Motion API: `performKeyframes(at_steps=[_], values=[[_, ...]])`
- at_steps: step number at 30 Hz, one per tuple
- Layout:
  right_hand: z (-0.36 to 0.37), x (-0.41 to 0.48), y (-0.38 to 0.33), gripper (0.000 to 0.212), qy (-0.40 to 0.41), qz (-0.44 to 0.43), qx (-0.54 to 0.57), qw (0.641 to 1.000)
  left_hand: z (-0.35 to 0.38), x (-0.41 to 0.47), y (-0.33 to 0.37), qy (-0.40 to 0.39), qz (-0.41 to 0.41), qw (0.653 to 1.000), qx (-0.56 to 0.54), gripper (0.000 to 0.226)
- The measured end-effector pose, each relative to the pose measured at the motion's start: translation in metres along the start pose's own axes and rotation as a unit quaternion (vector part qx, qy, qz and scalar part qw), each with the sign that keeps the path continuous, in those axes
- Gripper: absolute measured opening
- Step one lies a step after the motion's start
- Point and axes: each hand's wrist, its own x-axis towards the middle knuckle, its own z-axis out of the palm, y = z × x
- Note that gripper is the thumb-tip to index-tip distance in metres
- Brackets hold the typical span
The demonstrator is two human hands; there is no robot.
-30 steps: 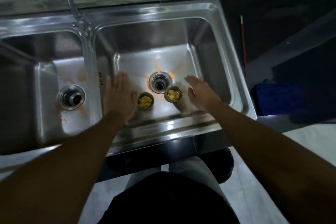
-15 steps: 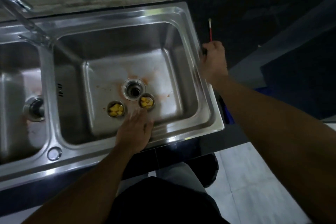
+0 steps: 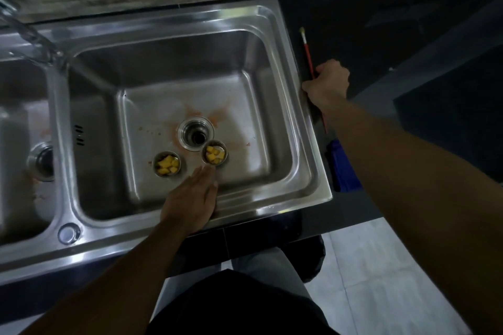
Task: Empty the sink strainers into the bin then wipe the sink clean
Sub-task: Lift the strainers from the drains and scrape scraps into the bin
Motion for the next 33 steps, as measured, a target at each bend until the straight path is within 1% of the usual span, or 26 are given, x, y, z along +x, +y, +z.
performKeyframes(at_steps=[2,3,6,7,8,10,12,13,15,17,18,19,20,22,24,25,27,30,33], values=[[0.000,-0.005,0.001,0.014,0.009,-0.014,0.007,1.000,0.000,0.000,0.000,0.008,0.006,1.000,-0.002,0.053],[0.002,-0.008,0.001,0.011,0.010,-0.025,0.014,1.000,0.000,-0.001,0.000,0.010,0.006,1.000,-0.003,0.053],[0.006,-0.021,-0.001,0.014,0.013,-0.068,0.048,0.996,-0.001,-0.003,0.000,0.009,-0.003,1.000,-0.011,0.053],[0.008,-0.027,-0.003,0.017,0.015,-0.091,0.065,0.994,-0.001,-0.003,0.001,0.008,-0.006,1.000,-0.016,0.053],[0.008,-0.035,-0.004,0.025,0.011,-0.118,0.091,0.989,-0.002,-0.003,0.002,0.007,-0.007,1.000,-0.020,0.054],[0.011,-0.052,-0.007,0.046,-0.016,-0.182,0.151,0.971,-0.004,-0.004,0.003,0.003,-0.011,1.000,-0.024,0.053],[0.018,-0.073,-0.011,0.056,-0.050,-0.215,0.170,0.961,-0.007,-0.007,0.002,0.007,-0.021,0.999,-0.036,0.049],[0.023,-0.083,-0.015,0.055,-0.068,-0.209,0.175,0.960,-0.009,-0.008,0.001,0.013,-0.024,0.999,-0.045,0.046],[0.032,-0.098,-0.022,0.043,-0.116,-0.151,0.227,0.955,-0.009,-0.006,0.004,0.027,-0.023,0.997,-0.067,0.042],[0.041,-0.119,-0.028,0.031,-0.188,-0.085,0.308,0.929,-0.012,-0.007,-0.001,0.045,-0.019,0.995,-0.091,0.041],[0.045,-0.130,-0.030,0.026,-0.210,-0.068,0.337,0.915,-0.014,-0.006,-0.007,0.051,-0.022,0.994,-0.096,0.041],[0.051,-0.141,-0.032,0.022,-0.219,-0.061,0.347,0.910,-0.016,-0.005,-0.015,0.051,-0.036,0.993,-0.097,0.044],[0.057,-0.153,-0.033,0.020,-0.212,-0.064,0.340,0.914,-0.019,-0.003,-0.024,0.048,-0.062,0.992,-0.098,0.047],[0.074,-0.181,-0.034,0.013,-0.173,-0.073,0.323,0.928,-0.025,0.001,-0.043,0.041,-0.119,0.986,-0.111,0.053],[0.093,-0.212,-0.033,0.003,-0.140,-0.083,0.327,0.931,-0.032,0.005,-0.060,0.028,-0.163,0.978,-0.129,0.058],[0.103,-0.227,-0.032,0.007,-0.128,-0.089,0.323,0.934,-0.036,0.007,-0.068,0.016,-0.178,0.975,-0.132,0.063],[0.121,-0.249,-0.031,0.014,-0.111,-0.136,0.293,0.940,-0.043,0.012,-0.081,0.000,-0.189,0.974,-0.129,0.070],[0.144,-0.273,-0.031,0.021,-0.090,-0.248,0.255,0.930,-0.049,0.023,-0.100,-0.004,-0.183,0.975,-0.125,0.078],[0.159,-0.280,-0.025,0.028,-0.091,-0.318,0.188,0.925,-0.048,0.037,-0.119,-0.013,-0.165,0.978,-0.129,0.086]])
